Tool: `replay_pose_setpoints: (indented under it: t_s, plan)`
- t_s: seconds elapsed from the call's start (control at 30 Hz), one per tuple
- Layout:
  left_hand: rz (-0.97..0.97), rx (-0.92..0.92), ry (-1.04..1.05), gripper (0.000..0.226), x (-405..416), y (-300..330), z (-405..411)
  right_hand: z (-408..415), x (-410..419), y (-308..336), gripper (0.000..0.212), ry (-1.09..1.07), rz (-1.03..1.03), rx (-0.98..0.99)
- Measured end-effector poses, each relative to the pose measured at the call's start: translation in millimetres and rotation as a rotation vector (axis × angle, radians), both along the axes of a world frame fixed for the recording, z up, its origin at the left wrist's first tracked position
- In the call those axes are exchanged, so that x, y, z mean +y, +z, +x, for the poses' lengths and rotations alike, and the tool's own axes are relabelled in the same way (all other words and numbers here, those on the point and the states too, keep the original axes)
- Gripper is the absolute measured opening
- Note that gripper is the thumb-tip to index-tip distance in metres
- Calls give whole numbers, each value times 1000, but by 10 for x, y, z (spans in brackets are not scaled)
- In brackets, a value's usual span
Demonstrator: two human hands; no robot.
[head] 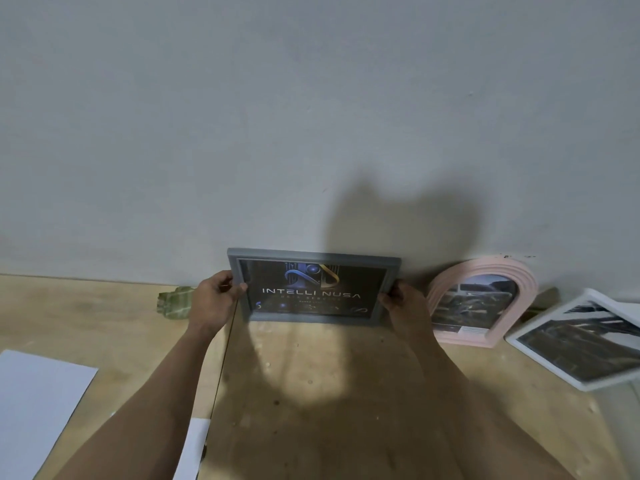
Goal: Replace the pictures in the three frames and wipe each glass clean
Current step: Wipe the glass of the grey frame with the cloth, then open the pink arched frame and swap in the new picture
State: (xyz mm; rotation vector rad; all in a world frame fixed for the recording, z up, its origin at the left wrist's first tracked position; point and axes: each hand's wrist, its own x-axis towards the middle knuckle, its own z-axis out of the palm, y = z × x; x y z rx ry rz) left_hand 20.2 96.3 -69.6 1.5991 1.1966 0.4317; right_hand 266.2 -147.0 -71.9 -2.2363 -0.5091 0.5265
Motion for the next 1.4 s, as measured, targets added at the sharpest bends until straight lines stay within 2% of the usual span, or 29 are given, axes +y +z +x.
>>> replay_pose_setpoints:
  t_s: [0.07,0.23,0.37,0.43,0.53,0.73,0.87,1.03,1.17,1.3,1.4]
  plan:
    - [37,40,5,15,0,0,-9,0,1,-14,21,-14,15,39]
    - [57,43,126,25,-117,-8,-107,-162,-60,116,50,-137,113,137]
    - [-2,-5,142,17,-239,11,-262,-437,-259,327,45,-148,142,62]
    - [-12,-35,111,12,-379,145,-313,-618,-383,482,51,-162,208,100]
    - [-5,-99,27,22,-618,373,-298,-828,-579,690,48,-188,260,99]
    - [-8,-136,-105,29,-1148,585,-140,-965,-1173,967,50,-209,193,-5]
    - [-9,-166,-200,27,-1549,702,212,-722,-1590,1080,51,-278,153,-52]
    - [-12,-161,-296,24,-1924,687,871,-160,-1933,1015,48,-331,119,-20]
    - [-39,-153,-343,17,-2146,615,1568,441,-2000,886,51,-317,88,34]
    - [-169,-140,-315,17,-2235,522,2142,996,-1942,671,57,-235,25,51]
    - [-185,-142,-306,14,-2189,384,2413,1294,-1871,549,51,-203,64,86]
